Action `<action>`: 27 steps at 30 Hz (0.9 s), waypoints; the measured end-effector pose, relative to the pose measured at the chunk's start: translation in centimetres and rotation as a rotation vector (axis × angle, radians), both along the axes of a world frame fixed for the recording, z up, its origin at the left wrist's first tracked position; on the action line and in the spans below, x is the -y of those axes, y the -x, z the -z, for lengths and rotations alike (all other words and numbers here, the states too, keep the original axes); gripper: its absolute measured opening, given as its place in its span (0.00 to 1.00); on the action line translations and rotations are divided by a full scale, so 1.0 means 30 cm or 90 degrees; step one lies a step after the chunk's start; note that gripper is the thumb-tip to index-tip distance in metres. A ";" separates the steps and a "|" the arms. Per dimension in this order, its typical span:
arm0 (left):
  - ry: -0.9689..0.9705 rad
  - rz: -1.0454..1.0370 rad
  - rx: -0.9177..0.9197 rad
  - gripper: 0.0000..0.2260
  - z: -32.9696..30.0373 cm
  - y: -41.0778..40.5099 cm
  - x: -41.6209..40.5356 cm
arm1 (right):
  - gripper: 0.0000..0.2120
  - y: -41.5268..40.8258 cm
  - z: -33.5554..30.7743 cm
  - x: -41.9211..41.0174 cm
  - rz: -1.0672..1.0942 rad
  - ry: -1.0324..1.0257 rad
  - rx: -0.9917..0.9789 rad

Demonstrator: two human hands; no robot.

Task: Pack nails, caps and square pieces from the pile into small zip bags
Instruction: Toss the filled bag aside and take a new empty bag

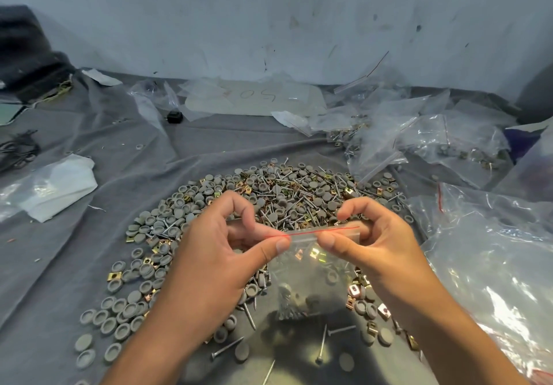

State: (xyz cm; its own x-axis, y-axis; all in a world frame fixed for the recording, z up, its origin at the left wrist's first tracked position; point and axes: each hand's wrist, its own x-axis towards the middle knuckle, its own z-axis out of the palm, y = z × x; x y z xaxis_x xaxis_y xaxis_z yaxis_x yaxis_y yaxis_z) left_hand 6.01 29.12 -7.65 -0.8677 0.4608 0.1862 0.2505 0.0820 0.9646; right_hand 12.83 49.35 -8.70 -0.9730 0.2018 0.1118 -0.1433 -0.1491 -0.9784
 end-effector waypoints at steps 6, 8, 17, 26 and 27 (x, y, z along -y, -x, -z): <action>0.015 0.009 -0.009 0.18 -0.008 0.007 0.020 | 0.14 -0.019 -0.040 -0.052 -0.068 -0.094 0.032; 0.019 0.004 -0.021 0.18 -0.001 0.014 0.019 | 0.13 -0.027 -0.046 -0.049 -0.062 -0.140 0.035; -0.004 -0.047 -0.095 0.12 0.020 0.006 0.014 | 0.14 -0.001 -0.133 0.024 0.002 -0.434 -0.058; 0.048 -0.120 -0.072 0.18 0.028 0.013 0.016 | 0.08 0.467 -0.299 -0.237 0.354 -0.264 0.042; 0.053 -0.122 -0.074 0.18 0.026 0.010 0.013 | 0.06 0.494 -0.310 -0.288 0.415 -0.216 0.057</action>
State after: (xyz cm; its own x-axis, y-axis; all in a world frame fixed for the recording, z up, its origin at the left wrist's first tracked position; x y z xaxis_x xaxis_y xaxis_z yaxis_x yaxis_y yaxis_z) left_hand 5.72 28.73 -8.42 -0.9160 0.3072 0.2579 0.3313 0.2167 0.9183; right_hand -1.98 57.98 0.61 -0.6755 0.7108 0.1961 -0.0165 0.2513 -0.9678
